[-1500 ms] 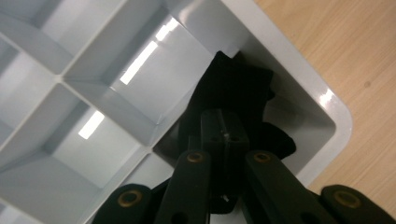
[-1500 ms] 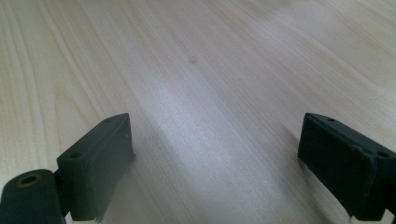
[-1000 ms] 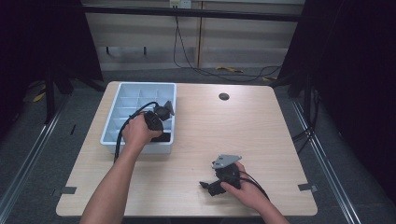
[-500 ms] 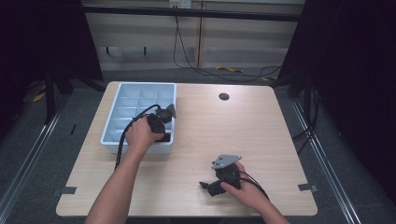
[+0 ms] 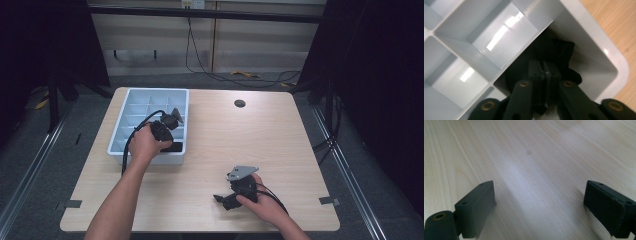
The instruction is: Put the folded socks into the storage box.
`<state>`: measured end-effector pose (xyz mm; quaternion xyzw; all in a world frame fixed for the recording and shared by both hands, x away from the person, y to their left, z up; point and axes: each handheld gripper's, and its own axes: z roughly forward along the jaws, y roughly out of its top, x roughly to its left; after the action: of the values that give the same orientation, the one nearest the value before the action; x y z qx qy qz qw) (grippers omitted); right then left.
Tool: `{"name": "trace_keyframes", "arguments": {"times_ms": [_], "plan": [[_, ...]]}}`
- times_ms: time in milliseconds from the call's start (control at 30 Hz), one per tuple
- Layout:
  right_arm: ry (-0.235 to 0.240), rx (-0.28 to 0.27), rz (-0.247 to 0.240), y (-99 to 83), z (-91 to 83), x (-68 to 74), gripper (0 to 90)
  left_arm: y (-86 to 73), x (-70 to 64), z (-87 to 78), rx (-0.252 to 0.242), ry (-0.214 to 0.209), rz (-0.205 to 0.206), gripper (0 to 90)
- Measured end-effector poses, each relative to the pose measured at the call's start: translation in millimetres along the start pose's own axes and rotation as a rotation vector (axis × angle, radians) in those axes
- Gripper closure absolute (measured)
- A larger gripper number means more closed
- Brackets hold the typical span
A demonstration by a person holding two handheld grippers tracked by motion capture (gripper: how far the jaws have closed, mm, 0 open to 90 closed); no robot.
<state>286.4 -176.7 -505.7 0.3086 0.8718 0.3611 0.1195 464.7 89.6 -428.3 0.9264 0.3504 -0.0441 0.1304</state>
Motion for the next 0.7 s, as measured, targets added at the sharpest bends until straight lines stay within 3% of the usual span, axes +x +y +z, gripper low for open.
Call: {"name": "trace_keyframes", "arguments": {"times_ms": [267, 500, 700], "plan": [[0.0, 0.0, -0.001, 0.1, -0.1, -0.3, 9.7, -1.2, -2.1, -28.6, -0.064, 0.023, 0.002, 75.4], [0.001, 0.001, -0.002, 0.1, -0.1, -0.3, 9.6, -1.7, -5.3, -52.6, -0.094, 0.05, -0.007, 71.8], [0.001, 0.002, -0.001, 0.2, -0.3, -0.3, 9.6, -3.2, -6.3, -61.8, -0.099, 0.05, -0.007, 70.5]]}}
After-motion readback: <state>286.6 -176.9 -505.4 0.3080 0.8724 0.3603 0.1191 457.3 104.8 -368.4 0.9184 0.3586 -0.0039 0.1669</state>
